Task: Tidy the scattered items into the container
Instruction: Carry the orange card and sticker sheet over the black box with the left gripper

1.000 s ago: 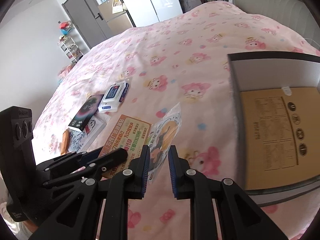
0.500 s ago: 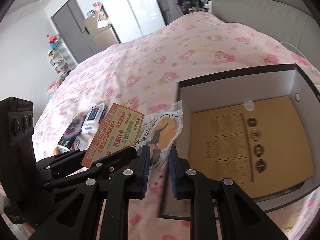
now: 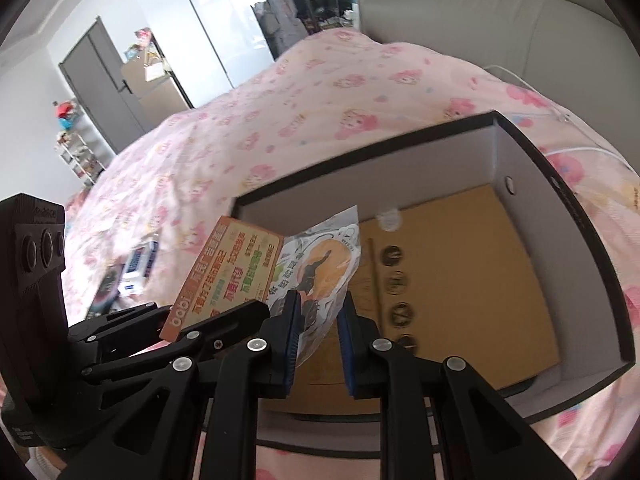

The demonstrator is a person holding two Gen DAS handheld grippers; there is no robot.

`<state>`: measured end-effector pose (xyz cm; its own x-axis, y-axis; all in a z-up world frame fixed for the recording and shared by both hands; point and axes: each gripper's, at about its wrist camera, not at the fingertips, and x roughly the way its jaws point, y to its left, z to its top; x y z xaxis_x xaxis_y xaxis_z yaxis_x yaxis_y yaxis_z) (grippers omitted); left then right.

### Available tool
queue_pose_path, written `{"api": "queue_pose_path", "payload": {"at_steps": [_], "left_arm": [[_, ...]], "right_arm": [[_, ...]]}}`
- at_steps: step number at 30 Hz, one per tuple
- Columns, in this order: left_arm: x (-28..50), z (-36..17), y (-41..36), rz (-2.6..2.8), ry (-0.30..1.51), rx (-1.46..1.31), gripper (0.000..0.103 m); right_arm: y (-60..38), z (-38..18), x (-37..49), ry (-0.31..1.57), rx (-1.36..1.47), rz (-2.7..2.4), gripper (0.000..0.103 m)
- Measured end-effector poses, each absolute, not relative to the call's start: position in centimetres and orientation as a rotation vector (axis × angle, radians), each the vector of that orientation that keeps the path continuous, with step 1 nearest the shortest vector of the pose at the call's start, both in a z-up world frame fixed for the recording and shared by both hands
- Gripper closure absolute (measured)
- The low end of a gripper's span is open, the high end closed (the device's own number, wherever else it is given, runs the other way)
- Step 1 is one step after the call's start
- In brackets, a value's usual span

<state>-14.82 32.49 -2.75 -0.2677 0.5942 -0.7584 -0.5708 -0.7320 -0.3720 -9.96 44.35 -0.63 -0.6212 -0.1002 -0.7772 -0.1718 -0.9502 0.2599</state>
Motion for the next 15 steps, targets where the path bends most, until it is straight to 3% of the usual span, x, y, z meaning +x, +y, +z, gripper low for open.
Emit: {"api": "queue_pose_path", "payload": {"at_steps": [3, 5, 12, 13, 15], "left_arm": [[-14.7, -4.1, 33.2, 2.049, -0.023, -1.291, 0.070], [-14.8, -5.1, 33.3, 2.055, -0.008, -1.327, 0.052], [-14.5, -5.6, 33.8, 2.097, 0.091, -1.332, 0.050], [-14.4, -5.6, 34.0, 2.070, 0.102, -1.340, 0.047], [-14.2, -5.7, 34.4, 2.015, 0.124, -1.355, 0.029]], "right_arm": [[45.4, -1.9, -10.3, 0.457, -1.376, 2.701, 0.087], [45.9, -2.7, -10.3, 0.445, -1.378, 2.670, 0.087], [46.1, -3.8, -10.6, 0.445, -1.384, 2.639, 0.087], [46.1, -3.8, -10.6, 0.440, -1.382, 2.638, 0.087], [46.0, -3.5, -10.6, 0.445, -1.364, 2.648, 0.087]]}}
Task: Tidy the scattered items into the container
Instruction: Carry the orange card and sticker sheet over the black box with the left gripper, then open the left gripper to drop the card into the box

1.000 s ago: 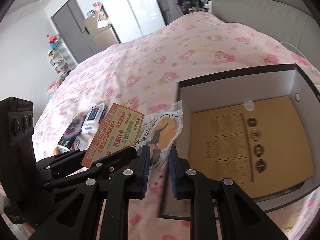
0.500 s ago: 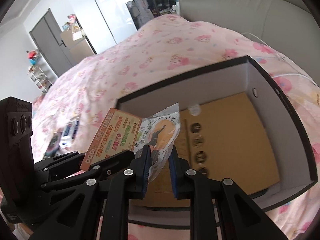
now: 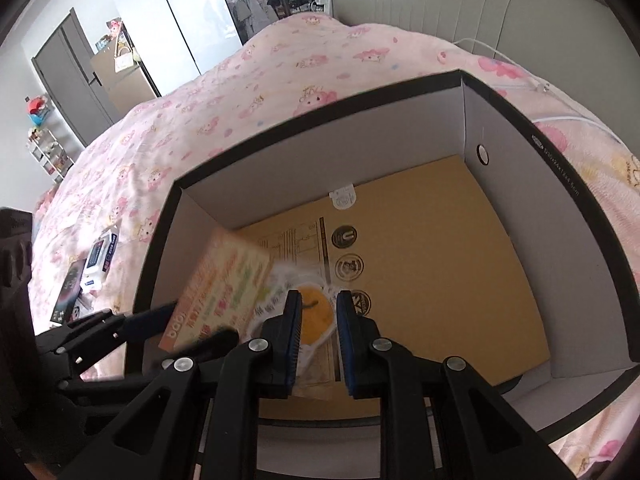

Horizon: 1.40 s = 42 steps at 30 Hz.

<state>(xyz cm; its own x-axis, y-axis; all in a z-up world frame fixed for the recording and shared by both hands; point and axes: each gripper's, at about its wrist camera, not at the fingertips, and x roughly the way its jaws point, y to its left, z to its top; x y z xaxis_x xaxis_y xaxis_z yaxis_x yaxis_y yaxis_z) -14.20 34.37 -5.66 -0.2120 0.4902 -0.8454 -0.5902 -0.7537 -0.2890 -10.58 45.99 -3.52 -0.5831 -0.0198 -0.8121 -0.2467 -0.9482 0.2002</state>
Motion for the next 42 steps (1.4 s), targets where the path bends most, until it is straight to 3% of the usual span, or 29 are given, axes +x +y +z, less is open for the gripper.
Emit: {"api": "queue_pose_path", "payload": {"at_steps": [1, 2, 17, 19, 23, 26, 35, 42], "left_arm": [[-14.0, -5.6, 34.6, 1.995, 0.136, -1.359, 0.020], [-13.6, -5.6, 34.9, 1.985, 0.149, -1.358, 0.017], [-13.0, -4.4, 33.4, 1.986, 0.087, -1.281, 0.017], [-13.1, -4.2, 33.2, 2.026, 0.103, -1.266, 0.020], [-13.4, -4.6, 32.9, 2.073, 0.135, -1.271, 0.039], [-13.0, -4.5, 32.3, 2.114, 0.151, -1.243, 0.048], [-12.2, -1.7, 28.3, 2.227, 0.134, -1.121, 0.049], [-11.9, 0.4, 20.9, 2.354, 0.132, -1.089, 0.048]], "right_arm": [[46.0, -3.3, -10.6, 0.451, -1.356, 2.654, 0.087], [45.9, -3.0, -10.5, 0.446, -1.350, 2.657, 0.087], [44.3, -3.7, -11.3, 0.473, -1.439, 2.690, 0.087], [44.2, -3.8, -11.3, 0.470, -1.446, 2.687, 0.087], [44.0, -4.0, -11.3, 0.466, -1.441, 2.675, 0.087], [43.7, -4.2, -11.4, 0.448, -1.449, 2.665, 0.087], [40.1, -1.8, -11.5, 0.381, -1.400, 2.728, 0.087], [33.0, 0.0, -12.9, 0.300, -1.411, 2.834, 0.085]]}}
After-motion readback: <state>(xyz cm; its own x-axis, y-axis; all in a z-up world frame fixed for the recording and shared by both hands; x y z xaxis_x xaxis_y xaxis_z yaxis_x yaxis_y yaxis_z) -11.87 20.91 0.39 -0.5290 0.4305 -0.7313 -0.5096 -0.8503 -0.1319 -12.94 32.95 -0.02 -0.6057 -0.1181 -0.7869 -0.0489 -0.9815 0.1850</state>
